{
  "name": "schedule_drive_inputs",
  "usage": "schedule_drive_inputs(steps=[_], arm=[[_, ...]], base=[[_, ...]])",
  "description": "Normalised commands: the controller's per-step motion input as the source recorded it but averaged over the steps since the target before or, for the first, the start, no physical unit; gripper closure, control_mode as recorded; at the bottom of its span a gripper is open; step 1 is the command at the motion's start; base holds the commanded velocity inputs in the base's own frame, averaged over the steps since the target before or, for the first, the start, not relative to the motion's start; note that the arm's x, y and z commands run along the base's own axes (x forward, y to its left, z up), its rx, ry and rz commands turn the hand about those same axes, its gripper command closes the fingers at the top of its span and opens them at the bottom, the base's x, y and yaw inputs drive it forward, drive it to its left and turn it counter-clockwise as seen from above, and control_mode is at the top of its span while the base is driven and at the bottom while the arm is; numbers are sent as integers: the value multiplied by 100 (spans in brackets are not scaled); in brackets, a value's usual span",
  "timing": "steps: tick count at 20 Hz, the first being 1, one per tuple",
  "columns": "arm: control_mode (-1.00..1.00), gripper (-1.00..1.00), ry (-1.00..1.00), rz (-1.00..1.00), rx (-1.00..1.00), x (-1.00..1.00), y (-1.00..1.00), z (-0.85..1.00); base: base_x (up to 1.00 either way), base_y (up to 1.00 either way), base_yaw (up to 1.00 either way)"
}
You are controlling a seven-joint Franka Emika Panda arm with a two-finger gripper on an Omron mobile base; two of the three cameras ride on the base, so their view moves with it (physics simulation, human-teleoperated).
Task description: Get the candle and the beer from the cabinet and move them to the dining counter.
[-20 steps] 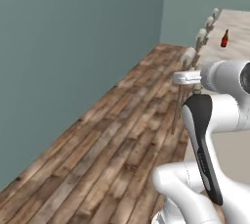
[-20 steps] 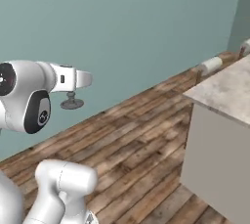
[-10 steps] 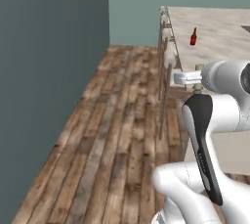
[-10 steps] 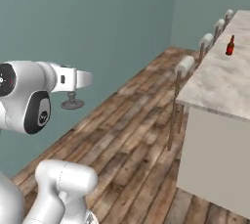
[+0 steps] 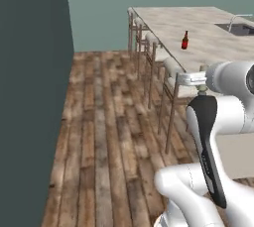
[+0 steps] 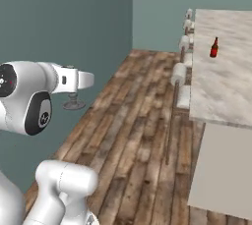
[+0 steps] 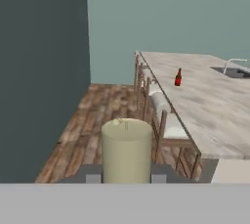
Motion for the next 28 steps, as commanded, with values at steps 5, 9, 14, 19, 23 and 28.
schedule_drive_inputs(steps=[5, 9, 14, 19, 23, 28], arm=[[100, 100, 0, 0, 0, 0, 0, 0], [100, 100, 0, 0, 0, 0, 0, 0], [100, 100, 0, 0, 0, 0, 0, 0], [100, 100, 0, 0, 0, 0, 0, 0], [100, 100, 0, 0, 0, 0, 0, 0], [100, 100, 0, 0, 0, 0, 0, 0]], base=[[100, 85, -34], [89, 4, -24], [71, 7, -38], [64, 55, -49], [52, 79, -52], [39, 80, -64]])
